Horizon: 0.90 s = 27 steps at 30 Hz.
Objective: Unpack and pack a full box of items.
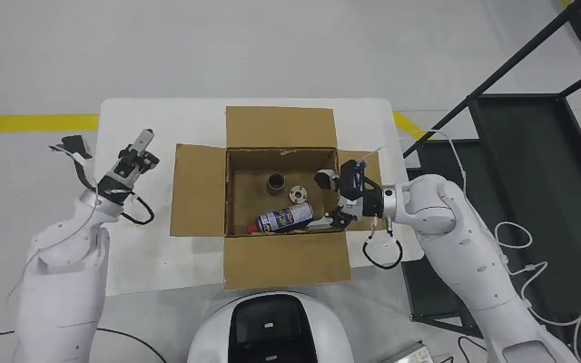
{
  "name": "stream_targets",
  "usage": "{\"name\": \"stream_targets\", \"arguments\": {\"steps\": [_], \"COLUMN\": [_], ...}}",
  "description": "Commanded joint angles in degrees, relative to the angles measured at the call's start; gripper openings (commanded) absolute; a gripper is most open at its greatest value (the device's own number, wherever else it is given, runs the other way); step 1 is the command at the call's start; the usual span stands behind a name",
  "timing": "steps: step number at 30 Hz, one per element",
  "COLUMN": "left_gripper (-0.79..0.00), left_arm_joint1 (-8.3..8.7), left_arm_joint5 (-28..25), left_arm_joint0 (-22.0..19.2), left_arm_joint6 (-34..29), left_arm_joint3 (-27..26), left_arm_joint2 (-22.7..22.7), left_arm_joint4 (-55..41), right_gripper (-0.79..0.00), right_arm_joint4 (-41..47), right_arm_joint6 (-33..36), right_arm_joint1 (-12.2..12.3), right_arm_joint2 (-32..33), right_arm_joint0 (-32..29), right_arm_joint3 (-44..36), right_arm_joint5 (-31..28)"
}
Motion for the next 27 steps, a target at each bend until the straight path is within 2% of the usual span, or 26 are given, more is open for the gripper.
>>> {"name": "stream_targets", "arguments": {"steps": [1, 7, 10, 14, 19, 23, 27], "left_gripper": [0.000, 0.000, 0.000, 0.000, 0.000, 0.000, 0.000], "left_arm_joint1": [-0.20, -0.92, -1.24, -1.17, -0.98, -1.15, -1.58], "left_arm_joint5": [-0.04, -0.03, -1.29, -1.70, 0.15, 1.78, 3.25], "left_arm_joint0": [-1.24, -4.72, -5.64, -5.63, -4.42, -4.61, -6.95], "left_arm_joint6": [0.85, 1.66, -0.73, -3.44, -6.42, -8.56, -9.21], "left_arm_joint3": [2.83, 8.96, 9.58, 7.42, 0.40, -2.90, -2.11], "left_arm_joint2": [2.42, 7.69, 9.02, 8.75, 8.74, 11.18, 15.34], "left_arm_joint4": [2.29, 3.17, -1.52, -5.74, -8.92, -10.36, -8.47], "right_gripper": [0.000, 0.000, 0.000, 0.000, 0.000, 0.000, 0.000], "right_arm_joint4": [0.02, 0.02, 0.02, 0.02, 0.02, 0.02, 0.02], "right_arm_joint6": [0.00, 0.00, 0.00, 0.00, 0.00, 0.00, 0.00], "right_arm_joint1": [0.00, 0.00, 0.00, 0.00, 0.00, 0.00, 0.00], "right_arm_joint2": [0.01, 0.01, 0.01, 0.01, 0.01, 0.01, 0.01], "right_arm_joint0": [0.00, 0.00, 0.00, 0.00, 0.00, 0.00, 0.00], "right_arm_joint3": [0.00, 0.00, 0.00, 0.00, 0.00, 0.00, 0.00], "right_arm_joint5": [0.00, 0.00, 0.00, 0.00, 0.00, 0.00, 0.00]}}
